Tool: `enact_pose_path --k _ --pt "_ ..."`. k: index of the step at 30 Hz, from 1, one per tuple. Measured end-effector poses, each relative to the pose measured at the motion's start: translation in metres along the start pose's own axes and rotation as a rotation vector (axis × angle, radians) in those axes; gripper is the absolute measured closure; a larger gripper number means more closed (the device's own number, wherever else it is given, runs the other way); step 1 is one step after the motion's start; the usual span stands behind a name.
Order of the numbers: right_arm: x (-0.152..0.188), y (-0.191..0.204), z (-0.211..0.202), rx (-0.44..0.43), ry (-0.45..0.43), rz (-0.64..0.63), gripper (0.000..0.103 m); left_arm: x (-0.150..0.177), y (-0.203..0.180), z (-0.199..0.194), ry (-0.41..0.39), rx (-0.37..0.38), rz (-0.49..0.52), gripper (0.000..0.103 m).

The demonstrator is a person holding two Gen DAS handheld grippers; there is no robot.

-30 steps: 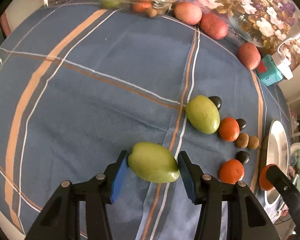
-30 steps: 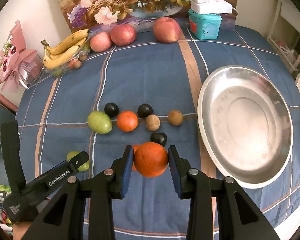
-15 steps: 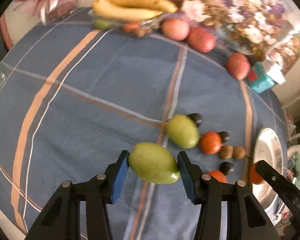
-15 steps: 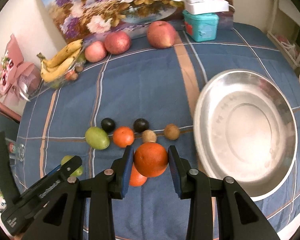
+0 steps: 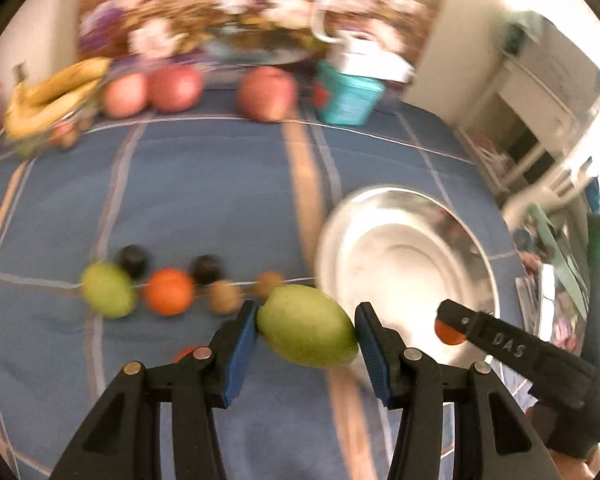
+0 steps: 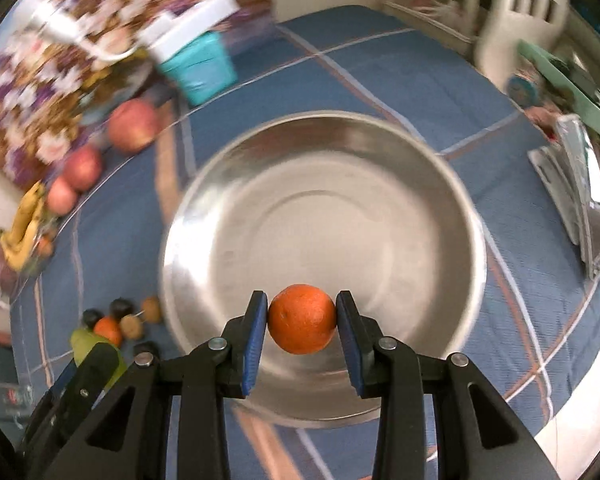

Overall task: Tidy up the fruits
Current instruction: 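Carry both fruits to the steel plate and open both tools to release, then grasp the dark plum with the right tool while the left tool grasps an orange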

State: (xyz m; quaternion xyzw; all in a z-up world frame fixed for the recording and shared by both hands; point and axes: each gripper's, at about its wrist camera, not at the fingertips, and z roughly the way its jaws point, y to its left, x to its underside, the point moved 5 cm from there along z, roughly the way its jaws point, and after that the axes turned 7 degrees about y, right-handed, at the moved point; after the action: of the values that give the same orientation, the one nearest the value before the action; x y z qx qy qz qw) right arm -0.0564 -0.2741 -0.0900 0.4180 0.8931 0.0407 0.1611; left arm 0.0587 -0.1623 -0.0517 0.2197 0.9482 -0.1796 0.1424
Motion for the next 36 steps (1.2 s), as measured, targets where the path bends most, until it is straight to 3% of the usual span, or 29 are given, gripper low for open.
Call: enact_pose_path --k 5,16,21,24,28,32,36 --pt "-0.003 -0.022 0.001 0.014 -0.003 0.035 0.066 -0.004 -0.033 0.018 0.02 0.019 0.08 0.051" --pt "-0.002 -0.022 -0.004 0.025 -0.014 0.046 0.065 -0.001 -0.023 0.016 0.035 0.052 0.054 0.049" --pt "0.004 -0.008 -0.007 0.049 -0.012 -0.003 0.063 0.005 0.02 0.011 0.085 -0.052 -0.072 0.045" --pt "0.008 0.008 -0.006 0.061 -0.008 -0.051 0.048 0.008 0.055 0.004 0.102 -0.121 -0.163 0.04" --pt "0.019 0.037 -0.002 0.071 0.004 -0.143 0.045 0.014 0.1 -0.005 0.124 -0.203 -0.262 0.025" --pt "0.03 0.065 0.002 0.066 0.012 -0.22 0.022 0.02 0.145 -0.018 0.116 -0.256 -0.363 0.003" --pt "0.04 0.092 0.003 0.054 0.005 -0.283 0.018 0.023 0.183 -0.036 0.088 -0.321 -0.437 0.0"
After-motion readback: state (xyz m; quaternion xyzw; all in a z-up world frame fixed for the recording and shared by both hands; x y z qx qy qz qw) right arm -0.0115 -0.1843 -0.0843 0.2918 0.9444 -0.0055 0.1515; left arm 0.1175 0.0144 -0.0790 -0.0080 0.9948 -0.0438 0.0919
